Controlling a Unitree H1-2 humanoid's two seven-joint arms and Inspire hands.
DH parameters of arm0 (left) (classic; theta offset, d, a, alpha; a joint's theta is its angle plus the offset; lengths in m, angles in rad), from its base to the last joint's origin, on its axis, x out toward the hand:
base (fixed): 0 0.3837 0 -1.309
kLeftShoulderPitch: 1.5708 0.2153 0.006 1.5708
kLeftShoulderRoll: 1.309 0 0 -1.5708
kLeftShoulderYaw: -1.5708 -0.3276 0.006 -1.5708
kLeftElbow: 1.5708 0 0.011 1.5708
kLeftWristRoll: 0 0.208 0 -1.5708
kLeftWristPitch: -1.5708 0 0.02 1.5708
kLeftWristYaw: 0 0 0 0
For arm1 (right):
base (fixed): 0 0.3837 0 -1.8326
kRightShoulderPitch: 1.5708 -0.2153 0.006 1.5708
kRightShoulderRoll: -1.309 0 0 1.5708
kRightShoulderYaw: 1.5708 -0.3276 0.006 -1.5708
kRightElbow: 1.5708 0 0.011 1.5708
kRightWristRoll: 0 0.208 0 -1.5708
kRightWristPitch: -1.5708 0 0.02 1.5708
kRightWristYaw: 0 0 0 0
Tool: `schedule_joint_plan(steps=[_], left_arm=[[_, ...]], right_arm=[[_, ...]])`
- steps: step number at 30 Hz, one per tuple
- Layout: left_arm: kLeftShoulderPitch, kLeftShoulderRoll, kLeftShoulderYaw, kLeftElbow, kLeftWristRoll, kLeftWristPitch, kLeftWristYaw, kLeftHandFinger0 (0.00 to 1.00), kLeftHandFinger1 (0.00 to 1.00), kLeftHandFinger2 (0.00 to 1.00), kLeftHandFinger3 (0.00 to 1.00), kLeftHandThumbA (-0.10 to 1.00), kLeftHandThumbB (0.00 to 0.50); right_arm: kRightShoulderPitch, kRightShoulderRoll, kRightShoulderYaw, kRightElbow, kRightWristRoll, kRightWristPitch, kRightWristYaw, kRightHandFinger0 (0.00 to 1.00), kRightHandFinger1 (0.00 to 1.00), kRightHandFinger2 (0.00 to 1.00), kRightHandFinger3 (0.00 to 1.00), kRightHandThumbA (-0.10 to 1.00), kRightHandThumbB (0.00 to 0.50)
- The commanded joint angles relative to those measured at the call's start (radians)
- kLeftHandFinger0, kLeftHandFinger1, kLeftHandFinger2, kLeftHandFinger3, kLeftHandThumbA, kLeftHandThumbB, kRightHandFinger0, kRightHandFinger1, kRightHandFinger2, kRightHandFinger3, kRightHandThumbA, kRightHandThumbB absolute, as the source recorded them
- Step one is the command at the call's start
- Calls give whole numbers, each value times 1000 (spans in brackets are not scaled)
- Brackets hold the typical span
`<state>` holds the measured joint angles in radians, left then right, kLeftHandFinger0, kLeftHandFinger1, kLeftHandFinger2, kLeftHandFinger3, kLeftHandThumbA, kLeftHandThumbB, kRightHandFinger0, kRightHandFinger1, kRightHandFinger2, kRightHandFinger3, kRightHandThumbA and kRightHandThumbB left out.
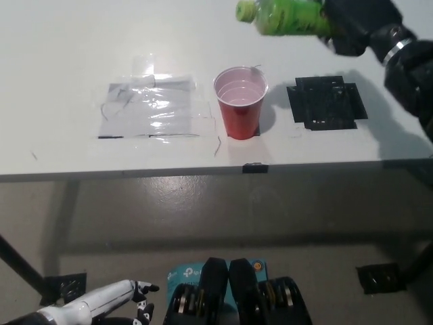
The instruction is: The robot uses its right hand to pick up a bottle kept in the middle of the desk and tilt it into a cup kept next to it to pour water out
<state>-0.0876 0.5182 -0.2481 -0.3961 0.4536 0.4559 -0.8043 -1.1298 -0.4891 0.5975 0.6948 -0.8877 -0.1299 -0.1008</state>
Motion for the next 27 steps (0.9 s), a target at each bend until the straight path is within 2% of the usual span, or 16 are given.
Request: schedule_joint_plan(steps=[1, 4, 5, 6, 10, 12, 14, 16, 18, 19, 21, 23, 25, 27], left_arm=[[-22, 30, 8, -12, 5, 14, -8, 1000, 1000, 1000, 1000, 1000, 367], [-22, 26, 17, -12, 2, 14, -14, 1000, 1000, 1000, 1000, 1000, 347], [-22, 25, 19, -15, 10, 14, -18, 1000, 1000, 1000, 1000, 1000, 357], [-22, 27, 15, -16, 10, 14, -11, 1000, 1000, 1000, 1000, 1000, 354], [-29, 23, 27, -20, 13, 14, -29, 1000, 1000, 1000, 1000, 1000, 341], [-31, 23, 27, -19, 12, 14, -32, 1000, 1000, 1000, 1000, 1000, 346], [-35, 25, 32, -18, 5, 14, -34, 1000, 1000, 1000, 1000, 1000, 335], [-34, 21, 36, -17, 9, 14, -36, 1000, 1000, 1000, 1000, 1000, 333], [-35, 22, 34, -17, 12, 14, -34, 1000, 1000, 1000, 1000, 1000, 338], [-36, 24, 29, -17, 18, 14, -34, 1000, 1000, 1000, 1000, 1000, 363], [-37, 26, 25, -18, 20, 14, -29, 1000, 1000, 1000, 1000, 1000, 366], [-34, 27, 32, -19, 17, 14, -27, 1000, 1000, 1000, 1000, 1000, 364], [-34, 28, 30, -18, 11, 14, -24, 1000, 1000, 1000, 1000, 1000, 356], [-35, 28, 29, -17, 16, 14, -29, 1000, 1000, 1000, 1000, 1000, 359]], right_arm=[[-106, -46, 7, -23, -78, -36, -23, 0, 2, 160, 454, 28, 115], [-115, -49, 14, -21, -96, -45, -26, 0, 0, 143, 487, 25, 115], [-120, -52, 25, -25, -113, -43, -14, 0, 0, 137, 513, 31, 86], [-123, -53, 32, -25, -125, -54, -24, 0, 0, 110, 520, 39, 108], [-140, -59, 57, -17, -169, -85, -70, 0, 0, 53, 452, -5, 164], [-151, -62, 79, -13, -204, -108, -99, 0, 0, 17, 433, 5, 152], [-164, -68, 99, 2, -228, -134, -135, 0, 0, 22, 397, 0, 152], [-171, -73, 106, -1, -235, -143, -112, 0, 0, 35, 386, 2, 128], [-175, -81, 111, -2, -249, -154, -129, 0, 0, 28, 401, -27, 158], [-180, -88, 119, 4, -266, -165, -159, 0, 0, 5, 422, -19, 184], [-191, -104, 130, 18, -285, -191, -199, 0, 0, 0, 426, -8, 197], [-209, -108, 147, 33, -311, -201, -216, 0, 0, 0, 428, -11, 193], [-218, -126, 163, 34, -345, -200, -247, 0, 0, 0, 259, -21, 155], [-231, -138, 169, 42, -355, -210, -241, 0, 0, 0, 281, -50, 140]])
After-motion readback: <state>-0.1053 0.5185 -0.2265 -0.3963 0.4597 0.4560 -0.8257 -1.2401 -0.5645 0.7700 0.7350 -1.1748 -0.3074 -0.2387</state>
